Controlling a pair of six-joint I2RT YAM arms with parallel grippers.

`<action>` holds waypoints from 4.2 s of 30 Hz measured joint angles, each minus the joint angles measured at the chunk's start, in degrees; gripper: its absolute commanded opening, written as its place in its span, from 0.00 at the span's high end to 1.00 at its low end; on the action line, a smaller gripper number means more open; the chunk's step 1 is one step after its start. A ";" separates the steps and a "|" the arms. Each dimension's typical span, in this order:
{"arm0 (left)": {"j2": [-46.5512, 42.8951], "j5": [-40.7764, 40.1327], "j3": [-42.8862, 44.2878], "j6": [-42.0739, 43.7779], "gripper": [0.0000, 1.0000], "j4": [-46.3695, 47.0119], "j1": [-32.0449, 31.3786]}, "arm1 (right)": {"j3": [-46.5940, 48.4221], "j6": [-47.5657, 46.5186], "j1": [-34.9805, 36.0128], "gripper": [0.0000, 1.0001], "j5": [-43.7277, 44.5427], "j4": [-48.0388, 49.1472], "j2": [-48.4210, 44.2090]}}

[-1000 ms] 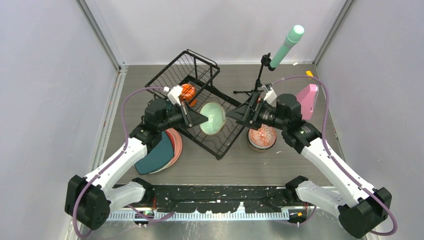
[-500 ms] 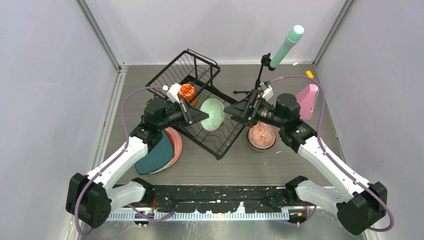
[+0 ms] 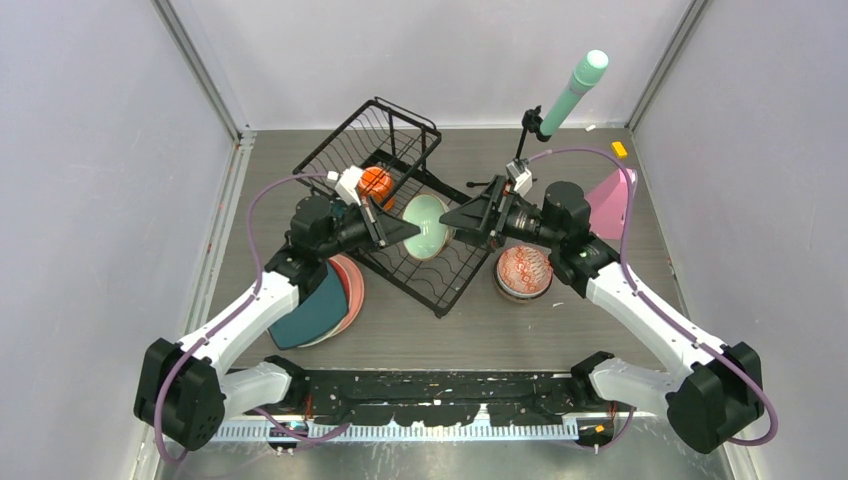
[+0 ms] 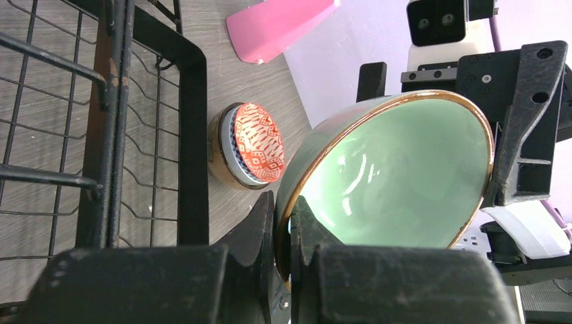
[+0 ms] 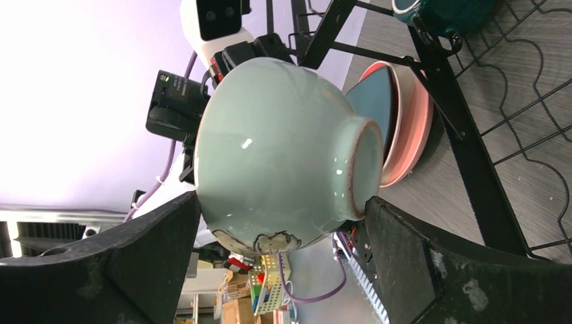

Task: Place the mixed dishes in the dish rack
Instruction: Turn the bowl upside down on the dish rack.

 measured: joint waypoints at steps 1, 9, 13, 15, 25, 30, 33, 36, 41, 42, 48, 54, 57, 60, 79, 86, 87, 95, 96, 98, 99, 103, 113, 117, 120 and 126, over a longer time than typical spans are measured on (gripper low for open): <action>0.00 0.04 -0.11 -0.02 1.00 0.26 0.00 | 0.00 0.04 0.00 0.04 -0.39 0.22 0.00; 0.00 0.92 -0.22 -0.13 1.00 0.50 0.20 | 0.00 -0.04 0.09 0.07 -2.10 1.07 0.52; -0.07 0.98 -0.22 0.17 1.00 0.28 0.24 | 0.68 -0.74 0.11 0.11 -2.89 1.16 1.51; -0.31 0.92 -0.20 0.42 1.00 -0.15 0.24 | 1.11 -1.73 0.20 0.18 -3.08 0.61 1.79; -3.78 0.15 -0.28 3.34 1.00 -6.08 0.22 | 3.45 -6.99 1.88 0.12 -3.48 -3.91 2.62; -6.47 -0.13 -0.96 5.64 1.00 -8.20 0.02 | 4.50 -8.72 4.28 0.13 -3.52 -5.95 3.72; -7.17 -0.37 -1.14 6.36 1.00 -9.31 -0.24 | 4.52 -9.11 5.25 0.19 -3.52 -6.19 4.00; -8.17 -1.14 -1.55 6.19 1.00 -10.03 -0.26 | 4.48 -9.01 5.51 0.17 -3.54 -5.25 4.33; -9.51 -2.40 -1.60 6.64 1.00 -10.88 -0.33 | 4.37 -7.96 5.73 0.09 -3.52 -4.26 4.48; -9.77 -2.64 -1.57 6.91 1.00 -11.13 -0.39 | 4.35 -7.63 5.75 0.08 -3.48 -4.15 4.46; -10.27 -3.54 -1.60 7.82 1.00 -11.72 -0.59 | 3.23 -6.43 5.84 0.08 -2.19 -3.93 2.93; -10.27 -3.52 -1.60 7.63 1.00 -11.67 -0.66 | 2.75 -5.40 5.79 0.29 -1.75 -3.19 2.56; -10.27 -3.52 -1.60 7.21 1.00 -12.11 -0.63 | 1.88 -5.57 5.77 0.33 -1.62 -1.60 2.56; -10.27 -3.65 -1.60 7.39 1.00 -12.50 -0.66 | 1.16 -5.29 5.75 0.29 -1.62 -0.48 2.56; -10.82 -3.76 -1.62 7.50 1.00 -11.61 -0.63 | 1.05 -2.34 5.49 0.27 -2.40 2.19 2.58; -10.91 -3.91 -1.73 7.37 0.98 -11.61 -0.63 | 1.05 -2.64 5.46 0.41 -2.38 2.38 2.69; -10.91 -3.96 -1.73 7.39 0.93 -11.61 -0.63 | 1.05 -2.84 5.46 0.41 -2.34 2.27 2.69; -10.78 -4.61 -2.10 7.85 0.68 -12.24 -0.70 | 1.79 -5.49 5.81 0.47 -0.20 -2.19 2.69; -10.69 -4.66 -2.12 7.89 0.67 -12.35 -0.70 | 1.86 -5.90 5.86 0.48 0.11 -2.89 2.69; -10.43 -4.74 -2.12 7.91 0.64 -12.50 -0.70 | 1.95 -6.40 5.86 0.48 0.63 -3.82 2.69; -10.32 -4.76 -2.12 7.93 0.62 -12.50 -0.70 | 2.01 -6.58 5.86 0.48 0.87 -4.20 2.69; -10.21 -4.81 -2.12 8.50 0.55 -12.66 -0.70 | 2.25 -7.43 5.86 0.49 1.99 -5.92 2.69; -10.03 -5.62 -2.12 9.81 0.48 -15.21 -0.70 | 2.32 -9.81 5.90 0.51 7.08 -12.31 2.69; -10.01 -5.62 -2.12 10.03 0.46 -15.23 -0.70 | 2.32 -10.97 5.90 0.51 9.51 -15.34 2.73; -10.01 -5.62 -2.12 10.32 0.46 -15.28 -0.70 | 2.56 -12.37 5.88 0.51 11.13 -17.40 3.30; -10.03 -5.62 -2.12 10.75 0.44 -16.41 -0.70 | 5.11 -16.33 5.88 0.52 14.38 -22.01 6.56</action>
